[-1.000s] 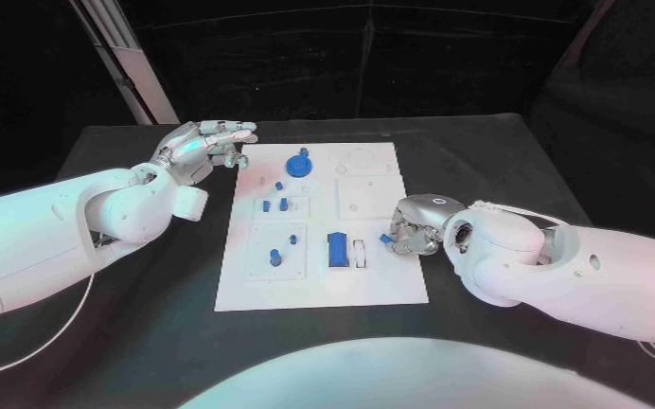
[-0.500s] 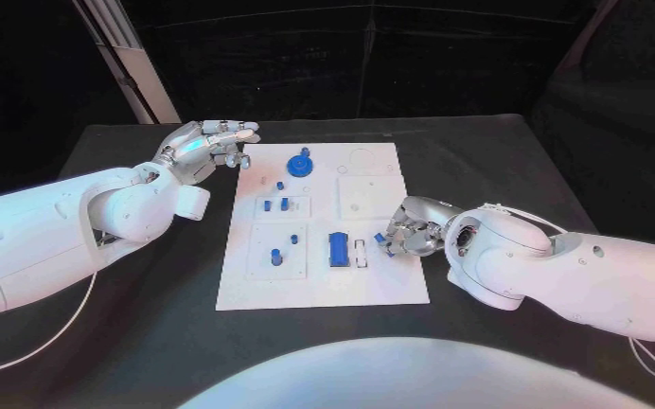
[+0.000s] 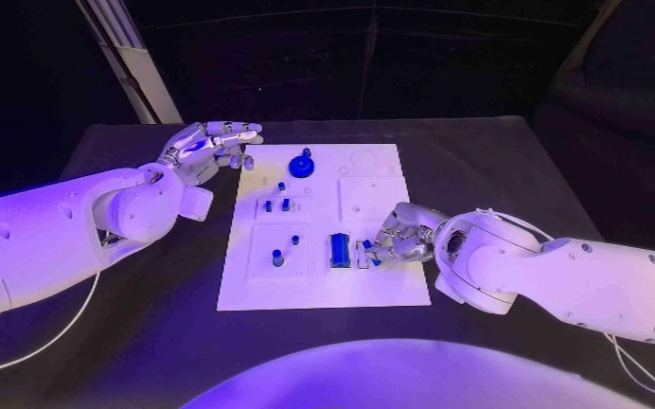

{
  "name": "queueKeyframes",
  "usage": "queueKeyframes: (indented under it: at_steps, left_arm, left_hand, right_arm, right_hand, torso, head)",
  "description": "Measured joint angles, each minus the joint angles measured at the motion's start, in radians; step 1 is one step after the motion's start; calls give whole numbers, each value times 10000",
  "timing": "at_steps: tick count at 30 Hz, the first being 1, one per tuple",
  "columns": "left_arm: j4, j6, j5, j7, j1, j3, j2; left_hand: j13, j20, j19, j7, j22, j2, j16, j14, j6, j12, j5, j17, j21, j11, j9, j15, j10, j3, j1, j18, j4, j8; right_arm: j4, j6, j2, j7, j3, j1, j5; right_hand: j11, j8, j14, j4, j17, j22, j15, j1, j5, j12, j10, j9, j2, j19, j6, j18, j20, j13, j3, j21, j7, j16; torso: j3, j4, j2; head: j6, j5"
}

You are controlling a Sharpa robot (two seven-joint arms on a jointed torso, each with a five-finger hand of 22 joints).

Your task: Assemble the parts on the task board

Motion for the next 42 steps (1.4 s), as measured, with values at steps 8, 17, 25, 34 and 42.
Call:
queueKeyframes:
  at_steps: [8, 17, 25, 34, 42]
  left_arm:
    - [7, 6, -1, -6, -1, 0, -1]
    - [23, 14, -1, -11, -1, 0, -9]
    - [36, 20, -1, -17, -1, 0, -14]
    - [41, 29, -1, -28, -1, 0, -18]
    - [52, 38, -1, -34, 0, 0, -26]
  left_hand:
    - [0, 0, 0, 0, 1, 0, 0, 0, 0, 0, 0, 0, 0, 0, 0, 0, 0, 0, 0, 0, 0, 0]
    - [1, 0, 0, 0, 2, 0, 0, 0, 0, 0, 0, 1, 0, 0, 0, 0, 0, 0, 0, 0, 0, 0]
    - [1, 0, 0, 0, 3, 0, 0, 0, 0, 0, 0, 1, 0, 0, 0, 0, 0, 0, 0, 0, 0, 0]
    - [2, 0, 0, 0, 3, 0, 0, 0, 0, 0, 0, 1, 0, 0, 0, 0, 0, 0, 0, 0, 0, 0]
    - [3, 0, 0, 0, -8, 0, 0, 0, 0, 0, 0, -11, 0, 37, 0, 0, -37, 0, 0, 0, 0, 0]
  right_arm:
    - [-107, -9, 152, 17, 0, 0, 364]
    - [-296, 3, 302, 13, 0, 0, 529]
    - [-434, 45, 387, 0, 0, 0, 471]
    - [-537, 103, 485, -4, 0, 0, 329]
    - [-611, 175, 506, -5, 1, 2, 229]
  right_hand:
    - [-74, 83, 36, -13, 0, 84, -37, -547, 0, 94, 74, 76, 108, 35, 298, 0, -35, 65, -163, 56, -136, 23]
    - [-161, 179, 37, -33, -1, 132, -108, -649, 0, 314, 160, 153, 129, 69, 418, 0, -70, 236, -253, 99, -197, 60]
    - [-161, 194, 37, -33, -2, 140, -108, -648, 0, 326, 160, 164, 129, 69, 453, 0, -69, 253, -253, 99, -231, 60]
    - [-197, 203, 36, -25, -2, 139, -108, -786, 1, 326, 196, 194, 104, 106, 454, 1, -106, 252, -323, 99, -233, 59]
    - [-197, 264, 36, -22, -2, 124, -107, -1183, -501, 326, 196, 256, 94, 106, 470, 0, -106, 256, -635, 99, -249, 59]
  torso:
    - [0, -1, 10]
    - [1, -1, 12]
    - [-1, -9, 12]
    - [1, -8, -3]
    - [2, -8, 0]
  head:
    - [-18, 32]
    - [-43, 24]
    - [-72, 20]
    - [-56, 20]
    - [-45, 34]
